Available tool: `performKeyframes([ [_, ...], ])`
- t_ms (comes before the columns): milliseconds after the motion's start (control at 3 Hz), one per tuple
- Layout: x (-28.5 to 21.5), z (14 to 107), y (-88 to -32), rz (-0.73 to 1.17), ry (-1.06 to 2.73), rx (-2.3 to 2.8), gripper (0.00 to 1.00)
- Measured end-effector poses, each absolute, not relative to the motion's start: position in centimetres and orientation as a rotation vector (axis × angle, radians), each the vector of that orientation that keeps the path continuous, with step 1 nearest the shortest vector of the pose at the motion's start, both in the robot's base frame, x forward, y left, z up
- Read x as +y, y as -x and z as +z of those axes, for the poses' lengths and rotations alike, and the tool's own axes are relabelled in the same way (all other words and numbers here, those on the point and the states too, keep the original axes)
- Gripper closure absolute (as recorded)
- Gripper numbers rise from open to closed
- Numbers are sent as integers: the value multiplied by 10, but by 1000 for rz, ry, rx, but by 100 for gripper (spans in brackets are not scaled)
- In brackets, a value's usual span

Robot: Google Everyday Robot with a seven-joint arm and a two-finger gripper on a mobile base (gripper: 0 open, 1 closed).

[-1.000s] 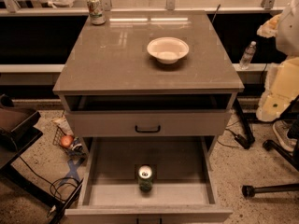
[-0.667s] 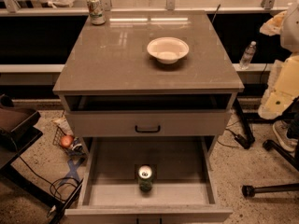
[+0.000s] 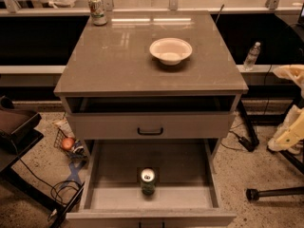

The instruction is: Pick green can from middle drawer and place on counter

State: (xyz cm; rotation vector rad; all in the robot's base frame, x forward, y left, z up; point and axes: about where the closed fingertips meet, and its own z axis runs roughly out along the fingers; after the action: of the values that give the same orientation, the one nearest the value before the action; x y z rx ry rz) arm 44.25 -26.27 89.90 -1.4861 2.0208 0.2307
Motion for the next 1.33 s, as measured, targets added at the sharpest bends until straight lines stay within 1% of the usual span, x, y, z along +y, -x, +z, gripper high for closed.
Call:
performKeyframes([
  [333, -262, 875, -438, 343, 1411, 1871, 0],
  [667, -260, 824, -413, 510, 1345, 1734, 0],
  [1000, -260, 820, -414, 517, 1340, 1736, 0],
  [1333, -263, 746, -422, 626, 1250, 1770, 0],
])
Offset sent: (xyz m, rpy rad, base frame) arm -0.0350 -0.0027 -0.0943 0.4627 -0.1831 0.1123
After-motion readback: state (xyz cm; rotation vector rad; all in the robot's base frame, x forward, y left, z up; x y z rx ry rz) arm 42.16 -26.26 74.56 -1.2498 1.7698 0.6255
